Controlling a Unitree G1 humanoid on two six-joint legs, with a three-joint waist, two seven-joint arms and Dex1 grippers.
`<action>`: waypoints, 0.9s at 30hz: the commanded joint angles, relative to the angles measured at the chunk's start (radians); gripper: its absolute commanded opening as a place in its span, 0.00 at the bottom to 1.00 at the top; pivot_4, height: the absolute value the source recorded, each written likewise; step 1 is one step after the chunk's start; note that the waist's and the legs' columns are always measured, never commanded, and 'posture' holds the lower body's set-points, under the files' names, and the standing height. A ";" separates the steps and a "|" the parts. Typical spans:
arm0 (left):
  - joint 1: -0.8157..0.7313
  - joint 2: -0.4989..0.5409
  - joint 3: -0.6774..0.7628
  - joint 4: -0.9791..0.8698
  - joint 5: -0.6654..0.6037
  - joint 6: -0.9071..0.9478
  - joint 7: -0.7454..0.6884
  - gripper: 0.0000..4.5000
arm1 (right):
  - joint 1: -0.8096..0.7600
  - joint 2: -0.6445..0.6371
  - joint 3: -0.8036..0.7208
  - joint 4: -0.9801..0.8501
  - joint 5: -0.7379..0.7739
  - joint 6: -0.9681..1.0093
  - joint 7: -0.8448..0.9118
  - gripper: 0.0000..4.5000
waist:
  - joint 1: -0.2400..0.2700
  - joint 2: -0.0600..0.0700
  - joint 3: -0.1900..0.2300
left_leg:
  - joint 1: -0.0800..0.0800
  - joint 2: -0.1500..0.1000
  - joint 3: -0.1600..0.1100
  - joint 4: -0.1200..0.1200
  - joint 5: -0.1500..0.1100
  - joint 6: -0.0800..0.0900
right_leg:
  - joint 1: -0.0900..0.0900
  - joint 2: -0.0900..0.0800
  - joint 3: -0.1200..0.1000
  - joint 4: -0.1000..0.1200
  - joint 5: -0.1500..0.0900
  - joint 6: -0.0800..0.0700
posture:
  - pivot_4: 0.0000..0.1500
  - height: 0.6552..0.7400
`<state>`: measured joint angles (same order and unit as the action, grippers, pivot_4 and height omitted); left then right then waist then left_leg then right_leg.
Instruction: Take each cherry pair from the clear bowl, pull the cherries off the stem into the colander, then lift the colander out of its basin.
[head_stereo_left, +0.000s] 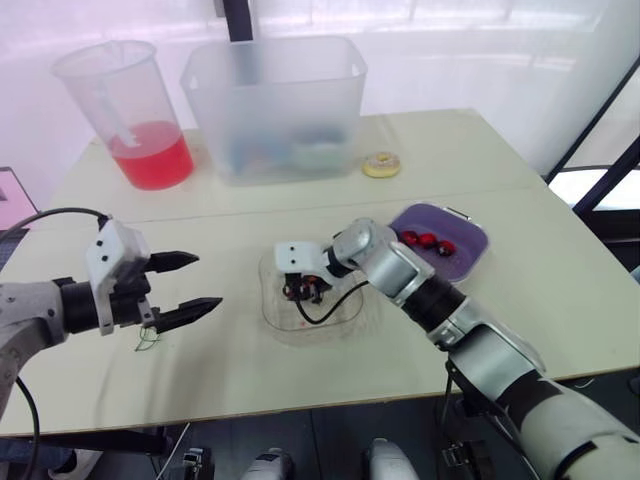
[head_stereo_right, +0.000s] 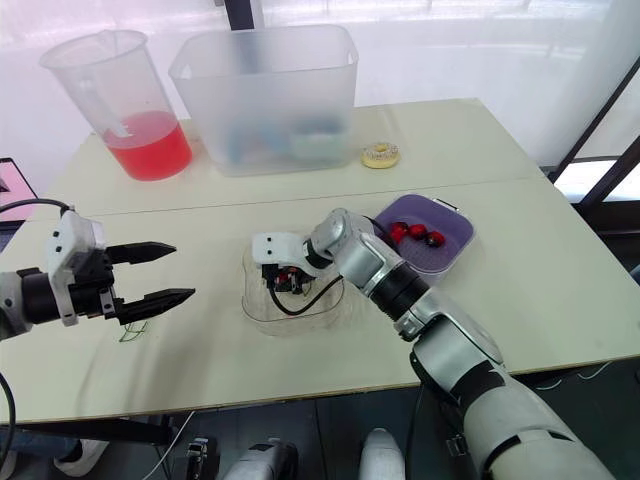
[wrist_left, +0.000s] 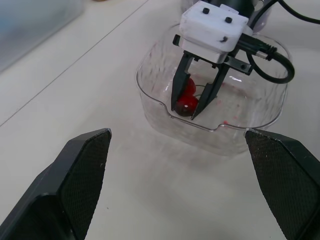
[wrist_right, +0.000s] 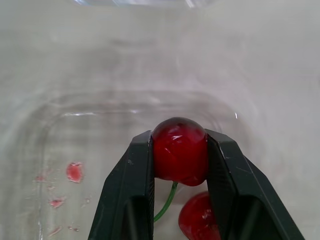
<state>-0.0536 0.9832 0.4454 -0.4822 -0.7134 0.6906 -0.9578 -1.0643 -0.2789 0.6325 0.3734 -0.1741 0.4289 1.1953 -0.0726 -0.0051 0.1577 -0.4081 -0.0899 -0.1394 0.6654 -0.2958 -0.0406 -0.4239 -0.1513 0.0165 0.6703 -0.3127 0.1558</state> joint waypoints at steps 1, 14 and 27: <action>-0.014 0.011 0.008 -0.005 0.002 -0.018 -0.003 1.00 | 0.002 -0.038 -0.019 -0.102 0.025 -0.099 0.069 0.21 | 0.002 0.000 0.000 | 0.000 0.000 0.000 0.000 0.000 0.000 | 0.000 0.000 0.000 0.000 0.000 0.000 | 1.00 1.00; -0.038 0.008 -0.028 0.012 0.015 -0.033 -0.007 1.00 | -0.070 -0.158 0.064 0.058 -0.131 -0.950 0.103 0.21 | -0.005 0.000 0.000 | 0.000 0.000 0.001 0.000 0.000 0.000 | 0.000 0.001 0.000 0.000 0.000 0.000 | 1.00 1.00; -0.024 0.000 -0.027 0.002 0.018 -0.036 0.002 1.00 | -0.168 -0.101 0.048 0.211 -0.127 -1.076 0.178 0.21 | -0.008 0.000 0.000 | 0.000 0.000 -0.001 0.000 0.000 0.000 | 0.001 0.001 -0.001 0.000 0.000 0.000 | 1.00 1.00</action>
<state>-0.0789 0.9809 0.4045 -0.4588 -0.6961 0.6698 -0.9577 -1.1973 -0.3797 0.7078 0.6141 -0.3284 -0.6568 1.3516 -0.0810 -0.0053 0.1575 -0.4078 -0.0896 -0.1400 0.6652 -0.2957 -0.0408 -0.4232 -0.1504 0.0156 0.6701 -0.3127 0.1558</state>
